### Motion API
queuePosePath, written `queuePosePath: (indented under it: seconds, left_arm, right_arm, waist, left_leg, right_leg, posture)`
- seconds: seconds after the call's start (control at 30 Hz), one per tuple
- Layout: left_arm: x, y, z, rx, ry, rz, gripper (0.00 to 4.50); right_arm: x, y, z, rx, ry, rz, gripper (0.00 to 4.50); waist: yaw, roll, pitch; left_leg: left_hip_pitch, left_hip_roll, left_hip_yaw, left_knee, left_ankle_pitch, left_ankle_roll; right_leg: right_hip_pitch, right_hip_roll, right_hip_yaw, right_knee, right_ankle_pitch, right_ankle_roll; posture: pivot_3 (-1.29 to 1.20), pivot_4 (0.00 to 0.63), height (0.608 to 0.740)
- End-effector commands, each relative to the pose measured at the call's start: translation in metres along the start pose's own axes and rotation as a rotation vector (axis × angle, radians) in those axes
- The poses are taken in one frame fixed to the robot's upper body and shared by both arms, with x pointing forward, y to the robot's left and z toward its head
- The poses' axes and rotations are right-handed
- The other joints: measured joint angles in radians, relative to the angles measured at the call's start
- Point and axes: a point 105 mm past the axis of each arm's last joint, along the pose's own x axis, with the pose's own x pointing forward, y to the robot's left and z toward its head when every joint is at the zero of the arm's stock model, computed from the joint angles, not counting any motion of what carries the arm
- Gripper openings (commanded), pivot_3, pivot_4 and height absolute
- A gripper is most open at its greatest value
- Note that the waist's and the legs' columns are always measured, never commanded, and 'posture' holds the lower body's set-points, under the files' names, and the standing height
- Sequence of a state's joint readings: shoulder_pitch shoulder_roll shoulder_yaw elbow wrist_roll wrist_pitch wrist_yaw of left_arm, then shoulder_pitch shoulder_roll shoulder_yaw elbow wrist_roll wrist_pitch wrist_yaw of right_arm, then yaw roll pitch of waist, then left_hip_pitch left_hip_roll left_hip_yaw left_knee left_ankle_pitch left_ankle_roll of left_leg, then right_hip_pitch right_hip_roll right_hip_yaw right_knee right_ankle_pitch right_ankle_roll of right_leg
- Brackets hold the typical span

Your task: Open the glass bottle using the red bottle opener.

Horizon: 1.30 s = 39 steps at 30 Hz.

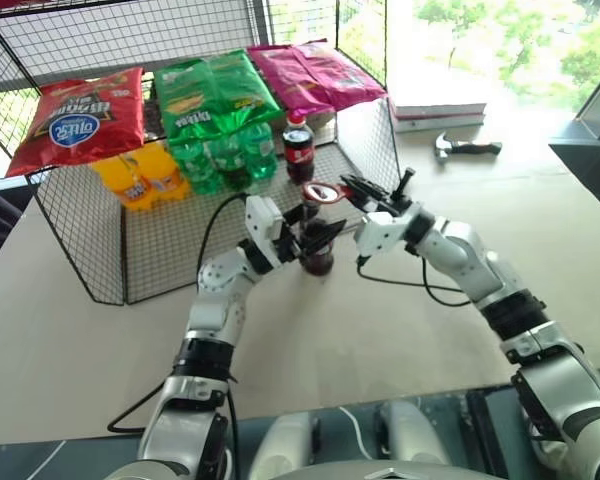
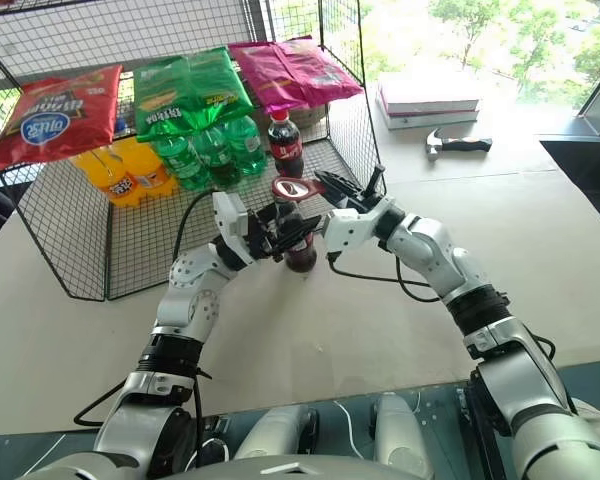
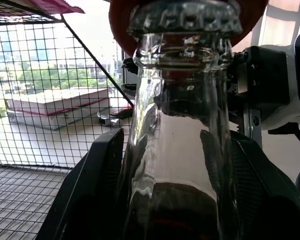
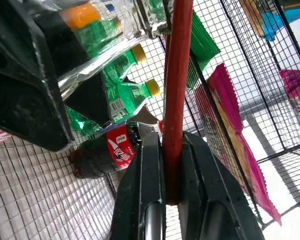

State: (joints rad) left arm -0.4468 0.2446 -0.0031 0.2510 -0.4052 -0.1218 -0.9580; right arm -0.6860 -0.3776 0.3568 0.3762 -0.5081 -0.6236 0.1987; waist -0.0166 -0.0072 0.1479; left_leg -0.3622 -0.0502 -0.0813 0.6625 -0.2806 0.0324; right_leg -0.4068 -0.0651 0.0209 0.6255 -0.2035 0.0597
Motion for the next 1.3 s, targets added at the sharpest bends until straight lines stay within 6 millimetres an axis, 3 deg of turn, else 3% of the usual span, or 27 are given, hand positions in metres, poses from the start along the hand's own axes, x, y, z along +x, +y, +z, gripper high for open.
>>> queuePosePath:
  seconds: [0.03, 0.37, 0.7, 1.0, 1.3]
  left_arm:
    - [0.004, 0.004, 0.014, 0.042, -0.028, 0.019, 2.28]
    - [0.010, 0.004, 0.021, 0.048, -0.025, 0.013, 2.28]
    - [0.011, 0.003, 0.021, 0.043, -0.019, 0.008, 2.28]
    - [0.013, 0.001, 0.018, 0.035, -0.011, 0.001, 2.28]
    - [0.014, 0.000, 0.015, 0.029, -0.006, -0.006, 2.28]
  right_arm:
    - [0.000, 0.032, 0.014, 0.077, -0.041, 0.121, 0.00]
    - [0.001, 0.057, 0.026, 0.166, -0.037, 0.163, 0.00]
    - [0.004, 0.062, 0.041, 0.155, -0.070, 0.176, 0.00]
    - [0.010, 0.024, 0.034, -0.119, -0.106, 0.128, 0.00]
    - [0.011, -0.007, 0.025, -0.255, -0.125, 0.108, 0.00]
  waist:
    - [0.000, 0.000, 0.000]
    - [0.002, 0.000, 0.000]
    - [0.003, 0.000, 0.000]
    - [0.003, 0.000, 0.001]
    - [0.006, -0.001, 0.004]
  left_leg:
    - [0.000, 0.000, 0.000, 0.000, 0.000, 0.000]
    - [0.000, 0.000, 0.000, 0.000, 0.000, 0.000]
    - [0.000, 0.000, 0.000, 0.000, 0.000, 0.000]
    - [0.000, 0.000, 0.000, 0.000, 0.000, 0.000]
    - [-0.001, -0.001, -0.001, 0.000, 0.000, -0.001]
  right_leg:
    - [0.000, 0.000, 0.000, 0.000, 0.000, 0.000]
    - [0.000, 0.000, 0.000, 0.000, 0.000, 0.000]
    - [0.000, 0.000, 0.000, 0.000, 0.000, 0.000]
    - [0.000, 0.000, -0.001, 0.000, 0.000, 0.000]
    - [0.000, -0.001, -0.001, 0.000, 0.000, 0.000]
  posture:
    - [0.00, 0.150, 0.740]
    - [0.00, 0.150, 0.740]
    - [0.00, 0.150, 0.740]
    - [0.00, 0.150, 0.740]
    - [0.00, 0.150, 0.740]
